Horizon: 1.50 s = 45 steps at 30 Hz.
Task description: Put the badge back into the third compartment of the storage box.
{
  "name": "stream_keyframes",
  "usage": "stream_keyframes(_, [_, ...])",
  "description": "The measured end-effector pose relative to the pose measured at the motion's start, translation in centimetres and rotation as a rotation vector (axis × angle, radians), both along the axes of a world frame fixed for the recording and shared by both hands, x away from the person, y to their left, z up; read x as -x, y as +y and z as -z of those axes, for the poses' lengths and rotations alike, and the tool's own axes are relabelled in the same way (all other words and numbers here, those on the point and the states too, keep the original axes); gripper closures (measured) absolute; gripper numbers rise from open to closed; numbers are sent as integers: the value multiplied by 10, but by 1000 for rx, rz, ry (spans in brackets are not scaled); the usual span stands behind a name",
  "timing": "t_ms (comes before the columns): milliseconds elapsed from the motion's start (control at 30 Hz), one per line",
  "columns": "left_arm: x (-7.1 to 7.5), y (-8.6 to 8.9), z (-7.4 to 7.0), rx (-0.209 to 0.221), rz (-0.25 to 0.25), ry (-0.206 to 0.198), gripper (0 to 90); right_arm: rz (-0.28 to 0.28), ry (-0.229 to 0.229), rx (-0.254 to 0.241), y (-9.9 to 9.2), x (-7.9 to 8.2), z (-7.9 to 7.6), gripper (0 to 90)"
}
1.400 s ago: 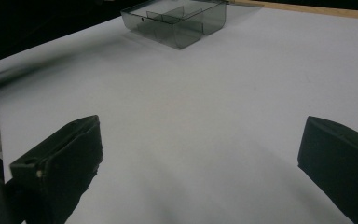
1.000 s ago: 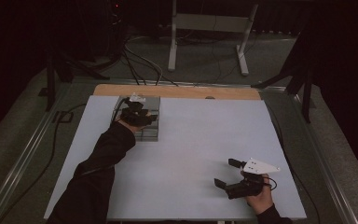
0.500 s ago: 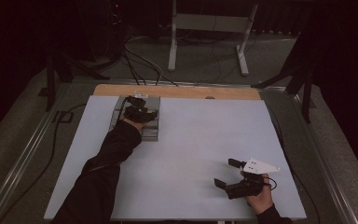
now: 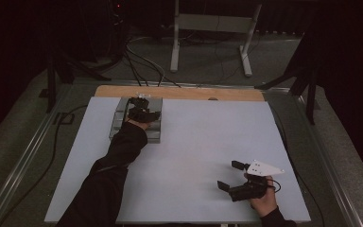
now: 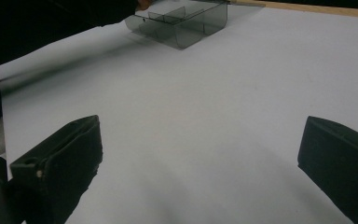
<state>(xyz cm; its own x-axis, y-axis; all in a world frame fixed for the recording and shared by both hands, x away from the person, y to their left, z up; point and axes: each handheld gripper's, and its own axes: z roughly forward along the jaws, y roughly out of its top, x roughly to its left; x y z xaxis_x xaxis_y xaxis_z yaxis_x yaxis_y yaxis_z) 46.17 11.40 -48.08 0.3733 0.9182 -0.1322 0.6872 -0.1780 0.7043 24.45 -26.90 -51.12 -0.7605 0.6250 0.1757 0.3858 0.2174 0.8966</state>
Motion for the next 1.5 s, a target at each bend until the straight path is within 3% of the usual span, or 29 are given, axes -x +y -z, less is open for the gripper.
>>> stream_keyframes(167, [0,-2,2,-13,2,2,479,-1,1,3,0,0,0,0])
stream_keyframes(267, [0,-2,3,-11,13,24,469,-1,-1,2,0,0,0,0])
stream_keyframes(333, [0,-2,1,-15,-8,10,338,-2,-1,4,0,0,0,0])
stream_keyframes(400, [0,-1,-1,-3,-8,34,178,0,0,1,0,0,0,0])
stream_keyframes(667, [11,3,-14,27,5,-4,53,-2,-2,5,0,1,0,0])
stream_keyframes(767, [15,6,-17,53,45,4,14,0,-2,3,0,0,0,0])
stream_keyframes(900, [19,7,-19,59,89,13,14,0,-4,7,0,0,-1,0])
stream_keyframes(1100, [27,9,-27,80,135,-10,6,-1,-8,6,0,0,-1,0])
stream_keyframes(1200, [33,12,-30,65,170,-1,6,-4,-5,6,0,0,-1,0])
stream_keyframes(1267, [37,15,-31,51,185,-3,6,-5,-4,8,0,0,-1,0])
stream_keyframes(1500, [59,28,-38,79,213,-28,6,1,-3,-1,-1,1,-2,0])
